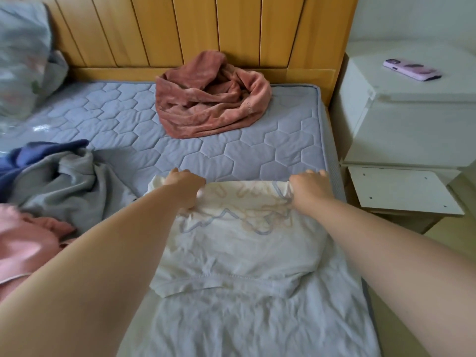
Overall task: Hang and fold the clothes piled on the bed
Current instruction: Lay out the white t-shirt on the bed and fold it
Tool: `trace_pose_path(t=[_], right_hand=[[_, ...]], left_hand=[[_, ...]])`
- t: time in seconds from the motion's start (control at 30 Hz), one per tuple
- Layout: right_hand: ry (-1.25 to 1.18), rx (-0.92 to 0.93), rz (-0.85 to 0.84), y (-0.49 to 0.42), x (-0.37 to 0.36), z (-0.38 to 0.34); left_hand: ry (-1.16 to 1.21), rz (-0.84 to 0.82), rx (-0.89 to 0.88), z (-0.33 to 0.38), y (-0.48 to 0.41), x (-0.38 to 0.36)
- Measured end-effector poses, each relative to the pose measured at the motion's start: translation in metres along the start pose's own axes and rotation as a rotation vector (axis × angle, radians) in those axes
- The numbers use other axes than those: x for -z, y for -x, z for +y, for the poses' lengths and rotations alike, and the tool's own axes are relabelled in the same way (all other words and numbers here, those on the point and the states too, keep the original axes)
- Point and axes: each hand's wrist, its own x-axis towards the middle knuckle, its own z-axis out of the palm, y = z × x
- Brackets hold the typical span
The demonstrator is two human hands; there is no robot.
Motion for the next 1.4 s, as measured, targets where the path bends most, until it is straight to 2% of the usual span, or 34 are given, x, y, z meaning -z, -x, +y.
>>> trace_pose_path(t=[0.13, 0.23, 0.37, 0.43, 0.6, 0.67, 0.73, 0.83, 0.87, 0.93, 1.0, 1.07, 1.13, 1.23, 1.33, 1.4], right_hand=[[0.069, -0.065, 0.011, 0.006, 0.024, 0.0], [0.091, -0.096, 0.134, 0.009, 0.051, -0.003], [-0.027, -0.166, 0.418, -0.002, 0.105, 0.0], [-0.026, -0.199, 0.43, -0.004, 0.123, 0.003], [0.059, -0.151, 0.327, 0.032, 0.111, 0.005], [0.077, -0.093, 0.381, 0.051, 0.099, 0.004], [0.086, -0.033, 0.445, 0.072, 0.091, 0.002], [0.093, 0.077, 0.532, 0.107, 0.081, 0.002], [0.093, 0.095, 0.529, 0.12, 0.077, 0.002], [0.076, 0.121, 0.493, 0.148, 0.063, 0.002], [0.123, 0.178, 0.434, 0.177, 0.038, -0.003], [0.159, 0.253, 0.357, 0.197, 0.012, -0.01], [0.161, 0.254, 0.285, 0.214, -0.005, -0.018], [0.11, 0.153, 0.281, 0.23, -0.009, -0.022], [0.054, 0.148, 0.311, 0.248, -0.012, -0.02], [0.045, 0.186, 0.251, 0.26, -0.026, -0.022]], left_hand=[[-0.188, 0.009, -0.006, -0.022, 0.007, 0.007], [-0.095, 0.187, 0.106, -0.045, 0.016, 0.011], [0.061, 0.544, 0.322, -0.073, 0.03, 0.046], [0.09, 0.609, 0.338, -0.079, 0.037, 0.062], [-0.108, 0.432, 0.183, -0.071, 0.067, 0.056], [-0.188, 0.394, 0.138, -0.069, 0.086, 0.042], [-0.164, 0.463, 0.127, -0.071, 0.105, 0.024], [-0.023, 0.751, 0.059, -0.074, 0.134, -0.011], [0.022, 0.837, -0.01, -0.072, 0.145, -0.026], [0.05, 0.901, -0.187, -0.062, 0.166, -0.061], [0.063, 0.867, -0.329, -0.048, 0.187, -0.095], [0.111, 0.832, -0.392, -0.036, 0.2, -0.121], [0.186, 0.872, -0.393, -0.025, 0.213, -0.129], [0.343, 0.906, -0.325, -0.014, 0.23, -0.129], [0.29, 0.895, -0.372, -0.017, 0.243, -0.152], [0.256, 0.817, -0.388, -0.023, 0.247, -0.168]])
